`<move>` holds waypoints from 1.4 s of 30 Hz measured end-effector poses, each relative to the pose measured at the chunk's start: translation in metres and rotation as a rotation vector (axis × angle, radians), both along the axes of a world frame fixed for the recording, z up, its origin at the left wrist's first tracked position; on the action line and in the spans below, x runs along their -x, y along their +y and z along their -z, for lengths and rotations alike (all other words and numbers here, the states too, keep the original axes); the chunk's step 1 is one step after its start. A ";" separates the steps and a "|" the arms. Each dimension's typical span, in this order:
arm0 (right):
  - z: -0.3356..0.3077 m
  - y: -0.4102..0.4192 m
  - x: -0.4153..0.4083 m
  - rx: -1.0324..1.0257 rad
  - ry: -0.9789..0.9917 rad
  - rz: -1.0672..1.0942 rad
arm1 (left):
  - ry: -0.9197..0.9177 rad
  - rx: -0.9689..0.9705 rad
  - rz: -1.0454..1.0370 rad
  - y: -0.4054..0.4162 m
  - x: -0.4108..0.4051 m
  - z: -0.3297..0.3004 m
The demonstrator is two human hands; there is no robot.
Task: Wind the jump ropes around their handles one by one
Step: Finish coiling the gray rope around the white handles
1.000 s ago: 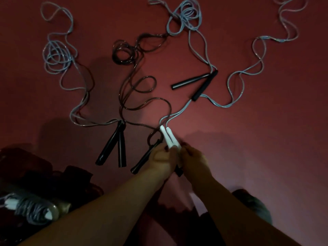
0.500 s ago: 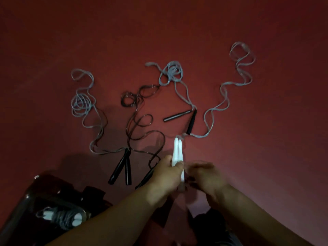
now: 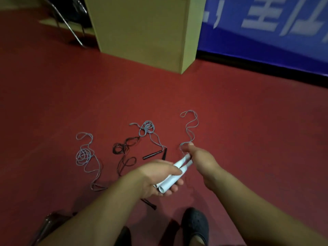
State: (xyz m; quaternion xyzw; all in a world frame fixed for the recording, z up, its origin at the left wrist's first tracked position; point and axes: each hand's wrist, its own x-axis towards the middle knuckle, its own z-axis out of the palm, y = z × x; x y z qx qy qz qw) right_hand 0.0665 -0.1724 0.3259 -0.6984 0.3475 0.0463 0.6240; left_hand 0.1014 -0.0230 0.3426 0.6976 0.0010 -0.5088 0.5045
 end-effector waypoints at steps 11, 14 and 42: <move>-0.008 0.007 0.046 0.002 -0.047 -0.101 | -0.010 0.194 -0.021 0.034 0.005 0.004; -0.021 0.000 0.040 -0.086 -0.033 -0.096 | 0.031 0.231 -0.109 0.028 -0.005 -0.003; 0.003 0.056 0.017 -0.257 -0.157 -0.229 | 0.052 0.525 -0.767 0.010 -0.015 0.015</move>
